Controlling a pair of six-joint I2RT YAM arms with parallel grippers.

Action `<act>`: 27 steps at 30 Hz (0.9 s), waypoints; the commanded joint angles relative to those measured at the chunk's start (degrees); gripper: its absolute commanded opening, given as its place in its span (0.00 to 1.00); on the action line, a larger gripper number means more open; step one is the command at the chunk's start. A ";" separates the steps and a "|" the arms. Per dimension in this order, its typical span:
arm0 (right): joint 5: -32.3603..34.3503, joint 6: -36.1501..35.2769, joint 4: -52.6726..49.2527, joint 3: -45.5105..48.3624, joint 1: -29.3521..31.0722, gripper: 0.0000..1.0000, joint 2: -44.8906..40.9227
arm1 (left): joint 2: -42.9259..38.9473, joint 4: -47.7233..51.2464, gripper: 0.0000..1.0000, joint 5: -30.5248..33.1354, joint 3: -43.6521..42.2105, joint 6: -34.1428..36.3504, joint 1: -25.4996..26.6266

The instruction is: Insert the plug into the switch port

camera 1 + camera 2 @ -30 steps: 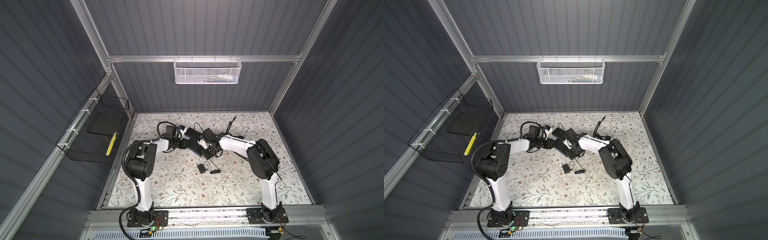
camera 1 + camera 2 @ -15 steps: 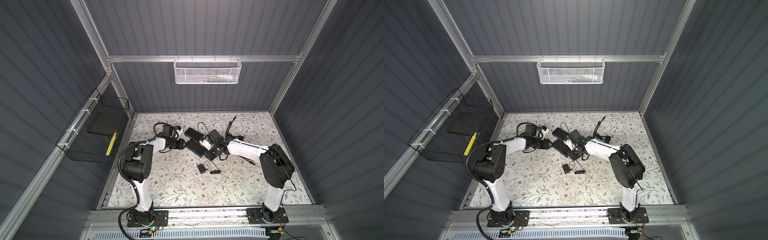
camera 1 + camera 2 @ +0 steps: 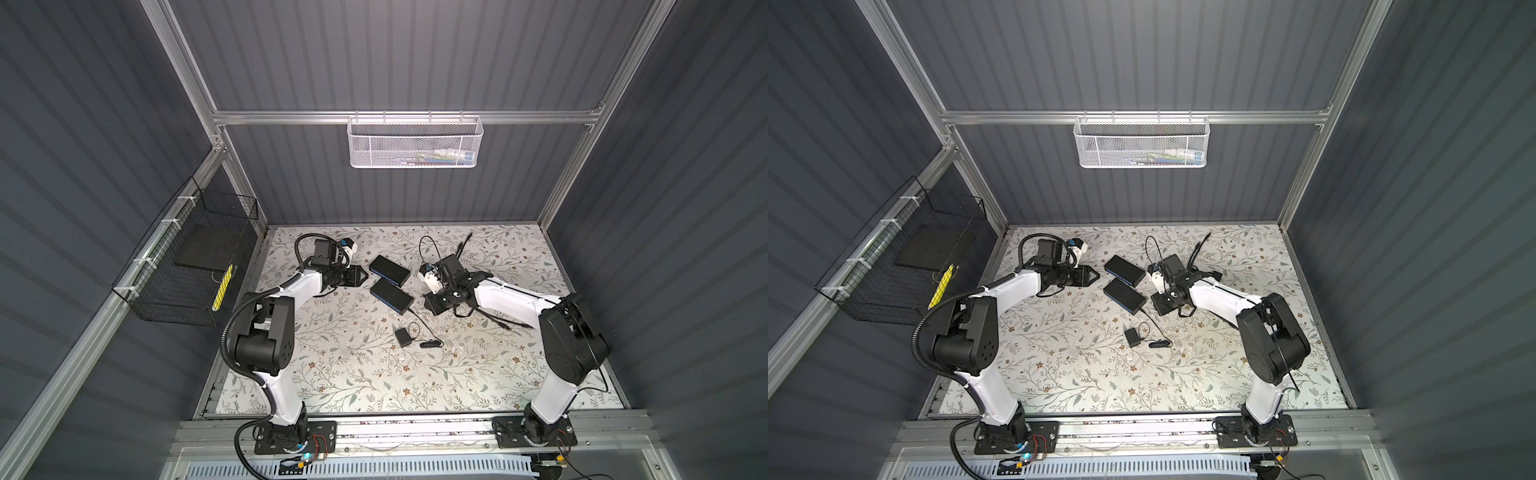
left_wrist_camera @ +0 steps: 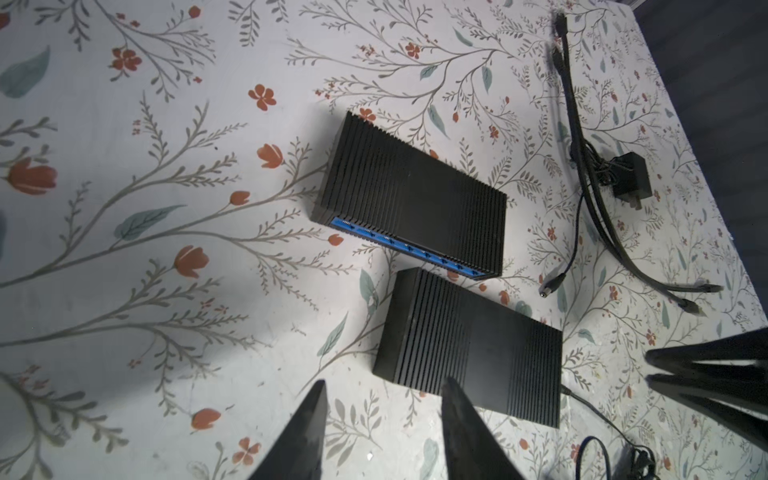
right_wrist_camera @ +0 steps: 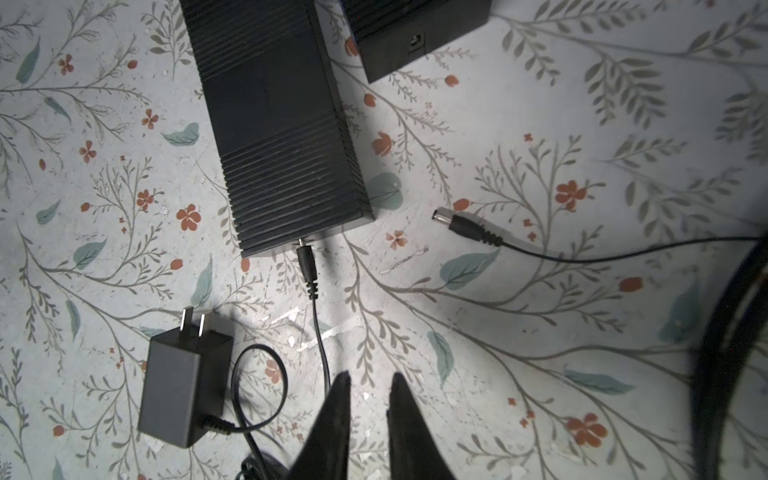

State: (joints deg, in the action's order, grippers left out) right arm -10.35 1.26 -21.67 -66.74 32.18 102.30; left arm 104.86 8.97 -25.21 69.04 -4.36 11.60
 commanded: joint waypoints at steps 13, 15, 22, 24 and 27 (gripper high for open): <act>0.80 -8.01 -3.50 -8.06 3.69 0.20 9.79 | 10.33 -0.32 0.45 -9.92 5.18 3.29 0.80; 0.69 -8.57 -4.01 -8.93 4.02 0.20 10.51 | 11.34 -0.36 0.45 -10.76 5.82 3.48 0.86; 0.77 -9.59 -5.59 -11.12 4.41 0.18 13.01 | 15.34 -0.59 0.45 -13.15 8.66 3.59 1.53; 0.78 -9.76 -6.08 -11.44 4.60 0.17 13.52 | 16.54 -0.58 0.45 -13.61 9.38 3.66 1.96; 0.97 -9.61 -6.97 -11.33 4.77 0.16 13.20 | 17.64 -1.14 0.44 -13.85 9.40 3.24 2.38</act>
State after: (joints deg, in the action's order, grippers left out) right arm -9.65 -7.66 -25.82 -77.32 36.38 114.19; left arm 121.19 7.62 -37.21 77.25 -1.93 13.39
